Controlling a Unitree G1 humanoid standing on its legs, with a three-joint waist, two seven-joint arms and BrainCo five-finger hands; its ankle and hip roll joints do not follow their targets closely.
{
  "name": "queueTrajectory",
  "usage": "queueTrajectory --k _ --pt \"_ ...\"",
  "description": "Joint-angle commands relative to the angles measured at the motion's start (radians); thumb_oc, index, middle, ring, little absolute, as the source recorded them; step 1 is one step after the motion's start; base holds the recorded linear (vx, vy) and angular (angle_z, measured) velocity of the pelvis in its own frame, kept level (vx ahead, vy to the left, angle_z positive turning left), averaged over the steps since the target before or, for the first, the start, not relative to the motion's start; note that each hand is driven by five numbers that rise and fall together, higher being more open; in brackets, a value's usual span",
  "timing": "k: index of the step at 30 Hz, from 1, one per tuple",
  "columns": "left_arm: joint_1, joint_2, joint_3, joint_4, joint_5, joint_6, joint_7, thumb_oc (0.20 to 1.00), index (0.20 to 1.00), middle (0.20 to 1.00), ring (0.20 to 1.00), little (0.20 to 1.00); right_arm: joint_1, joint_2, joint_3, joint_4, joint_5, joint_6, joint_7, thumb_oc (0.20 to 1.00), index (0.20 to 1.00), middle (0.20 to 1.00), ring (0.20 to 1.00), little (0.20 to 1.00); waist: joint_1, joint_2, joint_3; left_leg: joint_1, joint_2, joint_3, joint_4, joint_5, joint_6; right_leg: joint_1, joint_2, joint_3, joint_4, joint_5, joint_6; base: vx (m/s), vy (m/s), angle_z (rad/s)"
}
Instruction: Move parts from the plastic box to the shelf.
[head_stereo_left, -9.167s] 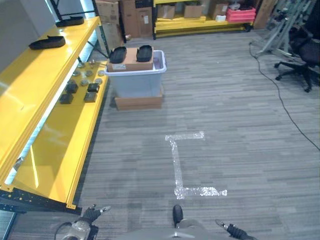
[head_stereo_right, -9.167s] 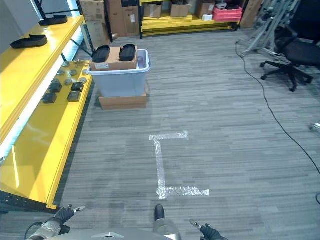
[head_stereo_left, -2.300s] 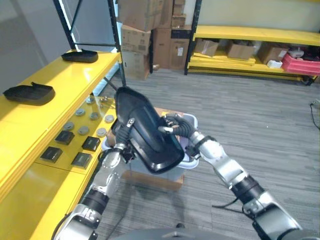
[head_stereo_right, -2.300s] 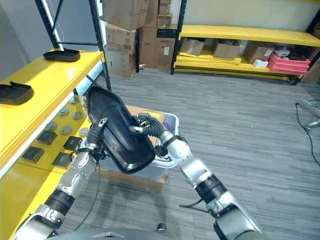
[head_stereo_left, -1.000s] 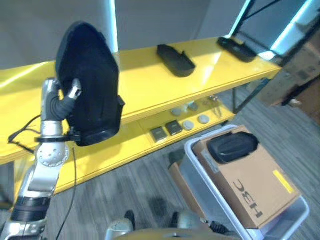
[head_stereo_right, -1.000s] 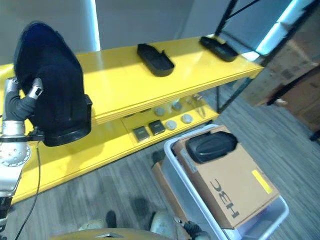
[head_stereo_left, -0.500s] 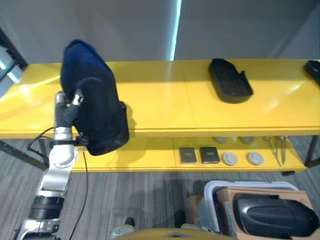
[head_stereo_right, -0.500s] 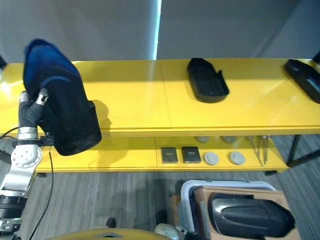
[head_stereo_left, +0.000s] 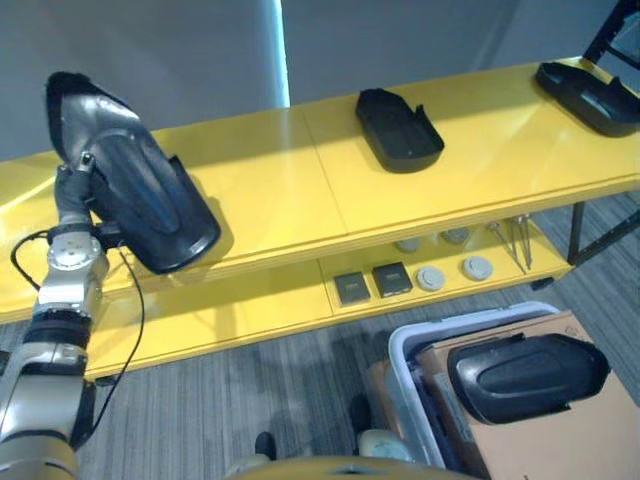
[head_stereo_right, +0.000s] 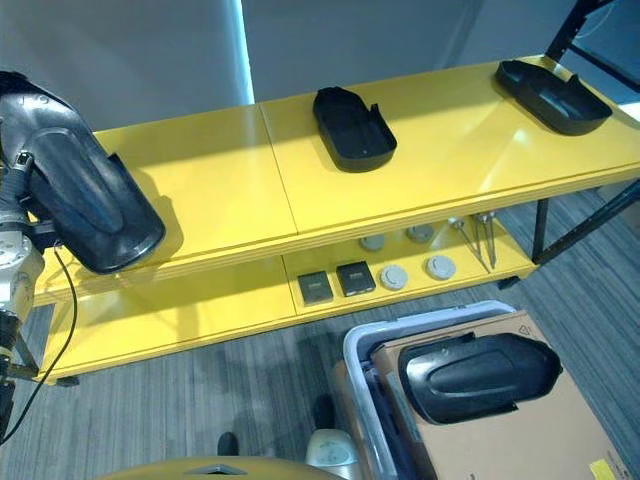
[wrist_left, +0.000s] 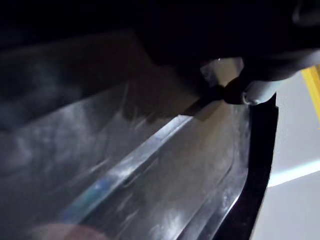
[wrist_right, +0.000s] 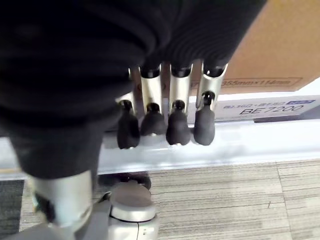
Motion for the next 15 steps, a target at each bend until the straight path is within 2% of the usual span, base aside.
queueTrajectory --k 1,8,15 --pt "-0.233 0.122 -0.028 0.141 -0.049 -0.001 -0.071 0.200 0.200 0.200 0.200 0.200 -0.051 -0.001 0.052 0.036 0.028 0.020 0.008 1.000 1.000 1.000 1.000 1.000 -0.039 -0.012 0.040 -0.046 0.015 0.055 -0.001 0.044 -0.034 0.051 -0.086 0.010 0.003 -0.034 0.097 -0.03 0.015 -0.21" --pt "-0.352 0.161 -0.099 0.319 -0.070 0.046 -0.167 0.200 0.200 0.200 0.200 0.200 -0.098 -0.009 0.079 0.044 0.055 0.027 0.019 1.000 1.000 1.000 1.000 1.000 -0.046 -0.009 0.088 -0.080 0.018 0.072 -0.001 0.054 -0.033 -0.008 -0.081 0.041 0.006 -0.013 0.099 -0.03 0.015 -0.12" --pt "-0.415 0.175 -0.150 0.372 -0.044 0.056 -0.214 0.200 0.200 0.200 0.200 0.200 -0.131 -0.010 0.101 0.048 0.070 0.029 0.031 1.000 1.000 1.000 1.000 1.000 -0.047 -0.003 0.125 -0.113 0.018 0.078 -0.001 0.060 -0.034 -0.052 -0.083 0.054 0.008 0.000 0.101 -0.01 0.015 -0.08"
